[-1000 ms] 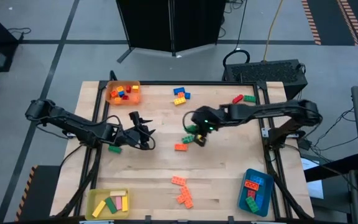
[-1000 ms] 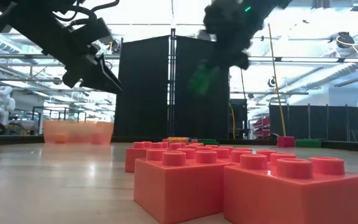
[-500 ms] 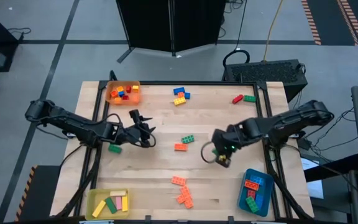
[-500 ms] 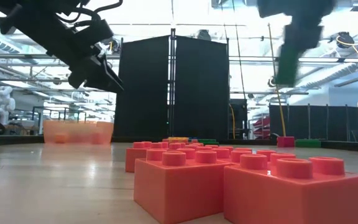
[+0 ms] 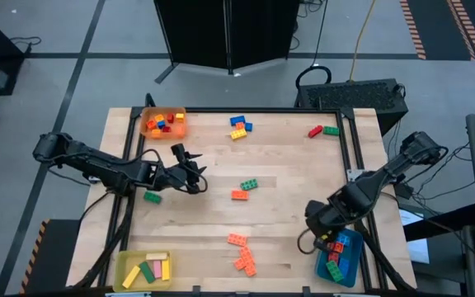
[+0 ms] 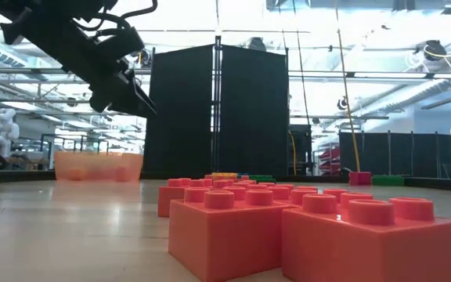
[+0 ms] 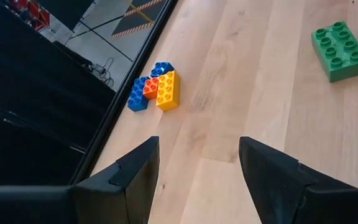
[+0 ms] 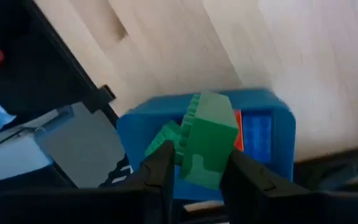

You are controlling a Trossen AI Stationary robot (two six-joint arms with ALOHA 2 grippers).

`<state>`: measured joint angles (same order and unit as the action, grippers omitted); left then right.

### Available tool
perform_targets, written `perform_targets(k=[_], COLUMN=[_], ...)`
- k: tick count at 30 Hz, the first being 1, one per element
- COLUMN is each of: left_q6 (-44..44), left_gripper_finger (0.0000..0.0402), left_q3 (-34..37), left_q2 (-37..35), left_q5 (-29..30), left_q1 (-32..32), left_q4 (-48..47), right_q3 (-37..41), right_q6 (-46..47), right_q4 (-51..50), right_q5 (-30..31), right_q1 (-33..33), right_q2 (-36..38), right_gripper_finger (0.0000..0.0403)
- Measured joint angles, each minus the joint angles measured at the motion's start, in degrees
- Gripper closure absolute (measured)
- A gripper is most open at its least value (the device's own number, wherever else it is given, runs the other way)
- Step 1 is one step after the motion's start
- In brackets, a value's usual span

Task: Sort blocks by size
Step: Put the green 8 stud game piece into the blue bin

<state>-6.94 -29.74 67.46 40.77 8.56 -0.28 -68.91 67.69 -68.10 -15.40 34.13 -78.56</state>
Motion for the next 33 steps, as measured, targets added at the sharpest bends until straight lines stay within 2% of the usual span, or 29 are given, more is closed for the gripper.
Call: perform_targets(k=[4,10,16,21,27,33], left_q6=[-2.3,-5.1,-7.5,-7.4,-6.9,-2.5], left_gripper_finger=[0.0180,0.0180,0.0180,0.0180,0.0180,0.0180], left_q3=[0.0,0.0,0.0,0.0,0.0,0.0], left_q2=[0.0,0.0,0.0,0.0,0.0,0.0], left_q5=[-0.7,-6.3,-6.4,-6.4,-6.4,-7.7], left_q1=[-0.4,-1.1,-1.1,-1.1,-1.1,-0.9], left_q4=[2.6,8.8,10.3,10.3,10.4,10.4], right_q3=[0.0,0.0,0.0,0.0,0.0,0.0], right_q6=[5.7,15.3,26.8,34.2,32.5,30.2], right_q4=[-1.1,-1.5,-1.5,-3.3,-3.7,-4.2], right_q5=[0.1,0.2,-0.2,-3.8,-3.9,-3.1], right_q1=[3.1,8.0,13.7,15.8,15.9,15.9], right_q2=[0.0,-0.5,-1.8,-4.0,-7.5,-10.0], right_gripper_finger=[0.0308,0.0306,0.0305,0.0305,0.0301,0.0271])
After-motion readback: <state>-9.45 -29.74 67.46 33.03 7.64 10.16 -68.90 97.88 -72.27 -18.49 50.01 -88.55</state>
